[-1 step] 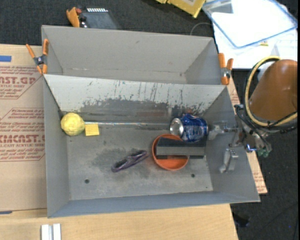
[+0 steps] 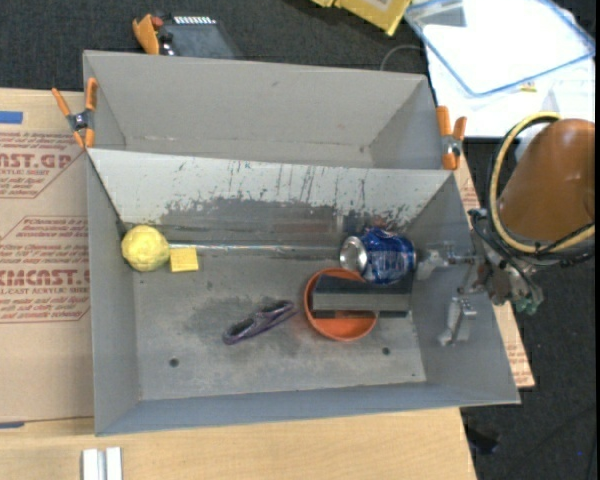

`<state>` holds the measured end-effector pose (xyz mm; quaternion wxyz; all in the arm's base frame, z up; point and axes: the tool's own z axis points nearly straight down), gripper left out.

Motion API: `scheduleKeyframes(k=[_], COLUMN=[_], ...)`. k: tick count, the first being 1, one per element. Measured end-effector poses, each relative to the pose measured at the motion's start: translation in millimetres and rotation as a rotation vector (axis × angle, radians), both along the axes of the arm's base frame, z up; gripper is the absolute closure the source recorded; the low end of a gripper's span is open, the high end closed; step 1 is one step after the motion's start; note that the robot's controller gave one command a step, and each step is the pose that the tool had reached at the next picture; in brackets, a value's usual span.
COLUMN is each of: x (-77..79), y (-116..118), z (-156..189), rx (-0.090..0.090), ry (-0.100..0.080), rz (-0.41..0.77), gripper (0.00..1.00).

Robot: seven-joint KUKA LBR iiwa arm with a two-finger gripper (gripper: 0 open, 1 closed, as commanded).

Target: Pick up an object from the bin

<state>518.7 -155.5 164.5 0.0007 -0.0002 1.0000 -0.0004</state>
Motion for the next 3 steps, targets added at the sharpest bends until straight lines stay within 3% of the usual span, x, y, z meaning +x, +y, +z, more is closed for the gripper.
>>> scheduleKeyframes(k=[1, 2, 3], x=[3.4, 20.4, 16.7], y=[16.7, 22.9, 33.8], z=[-14.5, -19.4, -78.1], rx=[-0.002, -0.002, -0.003], ry=[-0.006, -0.004, -0.012], rz=[-0.063, -0.055, -0.092], gripper=[0.0, 0.0, 0.0])
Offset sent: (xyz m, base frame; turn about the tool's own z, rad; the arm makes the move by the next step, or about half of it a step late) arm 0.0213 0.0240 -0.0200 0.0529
